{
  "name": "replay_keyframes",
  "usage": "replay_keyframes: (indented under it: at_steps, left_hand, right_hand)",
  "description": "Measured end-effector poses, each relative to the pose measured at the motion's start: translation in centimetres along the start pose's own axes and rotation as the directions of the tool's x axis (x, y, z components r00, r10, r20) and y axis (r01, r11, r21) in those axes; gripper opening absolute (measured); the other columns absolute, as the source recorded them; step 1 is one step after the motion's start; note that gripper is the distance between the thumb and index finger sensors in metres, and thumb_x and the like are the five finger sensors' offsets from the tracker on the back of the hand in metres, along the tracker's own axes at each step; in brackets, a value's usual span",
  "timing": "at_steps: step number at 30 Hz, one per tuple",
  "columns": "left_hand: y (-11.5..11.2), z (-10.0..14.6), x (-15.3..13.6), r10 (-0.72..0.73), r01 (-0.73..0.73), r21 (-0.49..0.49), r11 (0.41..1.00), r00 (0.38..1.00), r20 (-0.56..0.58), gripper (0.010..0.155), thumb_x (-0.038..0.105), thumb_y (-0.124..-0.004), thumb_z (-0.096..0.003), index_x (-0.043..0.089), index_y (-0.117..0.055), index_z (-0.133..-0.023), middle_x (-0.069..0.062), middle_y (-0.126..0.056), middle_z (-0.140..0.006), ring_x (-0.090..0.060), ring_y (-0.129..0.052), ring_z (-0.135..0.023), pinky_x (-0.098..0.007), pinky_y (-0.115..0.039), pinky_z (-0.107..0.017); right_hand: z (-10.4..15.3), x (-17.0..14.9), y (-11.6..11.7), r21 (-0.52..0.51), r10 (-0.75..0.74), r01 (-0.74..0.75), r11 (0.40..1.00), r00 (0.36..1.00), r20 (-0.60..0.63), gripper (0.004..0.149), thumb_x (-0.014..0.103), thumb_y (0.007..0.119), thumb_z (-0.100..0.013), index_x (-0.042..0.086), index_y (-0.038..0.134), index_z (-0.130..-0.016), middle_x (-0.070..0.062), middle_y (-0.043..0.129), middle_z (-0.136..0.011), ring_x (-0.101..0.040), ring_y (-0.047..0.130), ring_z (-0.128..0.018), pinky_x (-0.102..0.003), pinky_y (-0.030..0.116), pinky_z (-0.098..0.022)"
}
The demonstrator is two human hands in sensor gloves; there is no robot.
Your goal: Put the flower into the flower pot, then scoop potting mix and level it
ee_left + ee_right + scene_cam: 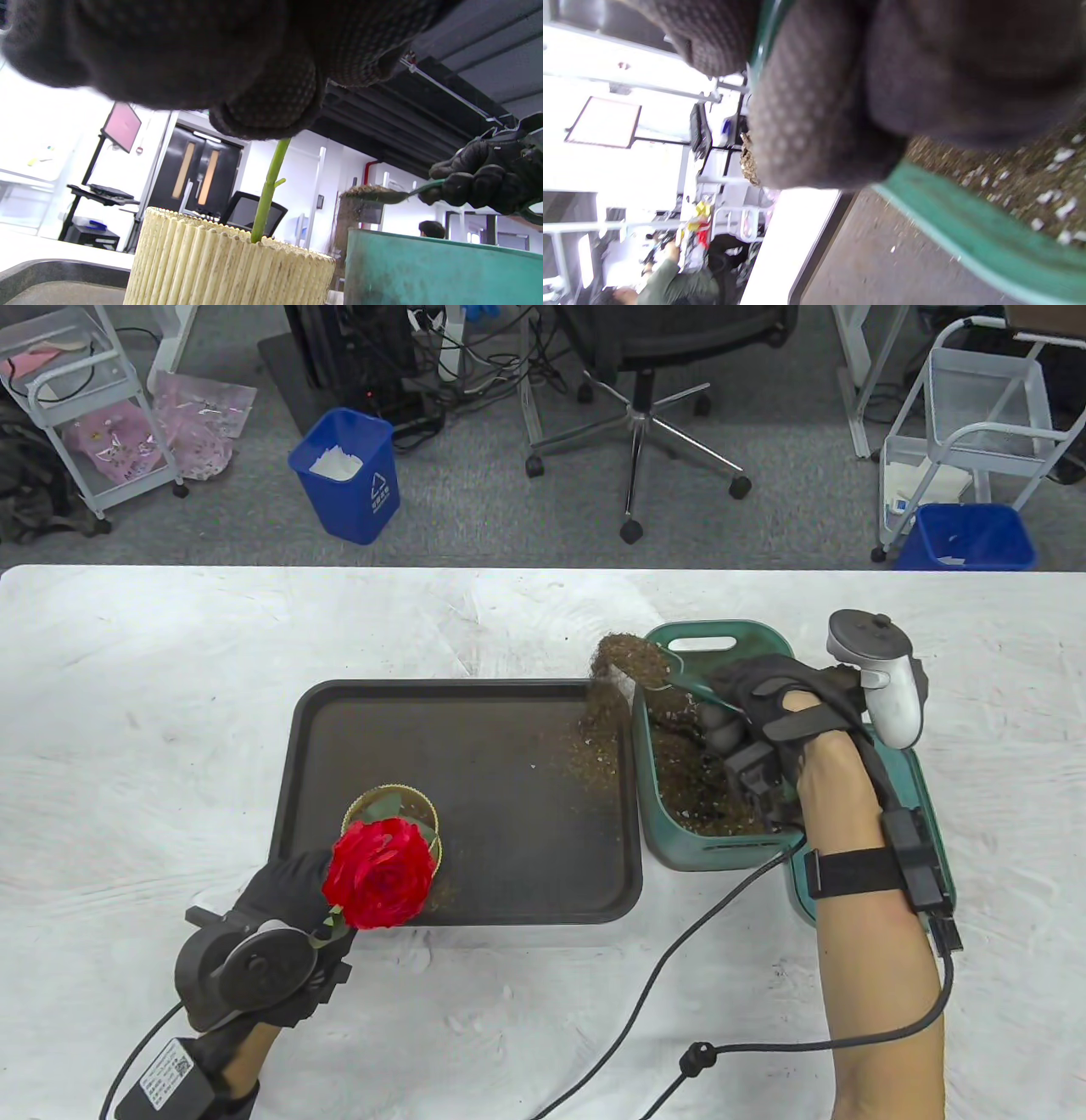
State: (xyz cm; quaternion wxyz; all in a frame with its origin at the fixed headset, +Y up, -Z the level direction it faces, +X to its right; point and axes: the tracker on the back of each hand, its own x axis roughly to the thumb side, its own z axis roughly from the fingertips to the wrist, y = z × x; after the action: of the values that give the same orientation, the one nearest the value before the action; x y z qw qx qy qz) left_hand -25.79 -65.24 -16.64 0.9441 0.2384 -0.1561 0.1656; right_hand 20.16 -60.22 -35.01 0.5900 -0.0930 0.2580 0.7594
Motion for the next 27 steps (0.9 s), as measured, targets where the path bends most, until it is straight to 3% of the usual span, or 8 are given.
replay_keyframes:
  at_steps: [8, 15, 22, 27]
  left_hand:
    - [0.1, 0.0, -0.1, 0.002, -0.002, 0.002, 1.0, 1.0, -0.01, 0.044, 0.046, -0.079, -0.0401, 0.02, -0.094, -0.072, -0.001, -0.104, -0.047, -0.015, -0.102, -0.013, -0.038, -0.092, -0.025]
    - [0.1, -0.1, -0.3, 0.007, -0.007, 0.003, 1.0, 1.0, -0.015, 0.044, 0.046, -0.079, -0.0402, 0.02, -0.094, -0.072, -0.001, -0.104, -0.047, -0.015, -0.102, -0.013, -0.038, -0.092, -0.025]
    - [0.2, -0.1, -0.4, 0.004, -0.004, 0.001, 1.0, 1.0, -0.016, 0.044, 0.046, -0.079, -0.0401, 0.02, -0.094, -0.072, -0.001, -0.104, -0.046, -0.015, -0.102, -0.013, -0.038, -0.092, -0.025]
    - [0.2, -0.1, -0.3, 0.001, -0.001, 0.001, 1.0, 1.0, -0.009, 0.044, 0.046, -0.079, -0.0401, 0.02, -0.094, -0.072, -0.001, -0.104, -0.047, -0.015, -0.103, -0.013, -0.038, -0.092, -0.025]
  right_hand:
    - [-0.5, 2.5, 8.1, 0.171, 0.104, -0.121, 0.978, 0.989, 0.105, 0.051, 0.035, 0.073, -0.043, 0.003, 0.076, -0.083, -0.012, 0.099, -0.051, -0.022, 0.107, -0.018, -0.038, 0.095, -0.006]
    - [-1.9, 1.9, 15.3, 0.292, 0.235, -0.262, 0.92, 0.964, 0.124, 0.051, 0.035, 0.073, -0.043, 0.003, 0.076, -0.083, -0.012, 0.099, -0.051, -0.022, 0.107, -0.019, -0.038, 0.095, -0.007]
    - [-3.3, 1.3, 20.3, 0.318, 0.377, -0.397, 0.861, 0.918, 0.125, 0.051, 0.035, 0.073, -0.043, 0.003, 0.076, -0.083, -0.012, 0.099, -0.052, -0.022, 0.107, -0.019, -0.038, 0.095, -0.007]
    - [-3.2, 1.3, 22.8, 0.261, 0.504, -0.528, 0.808, 0.849, 0.157, 0.051, 0.034, 0.074, -0.043, 0.003, 0.077, -0.082, -0.012, 0.1, -0.051, -0.023, 0.107, -0.018, -0.039, 0.095, -0.007]
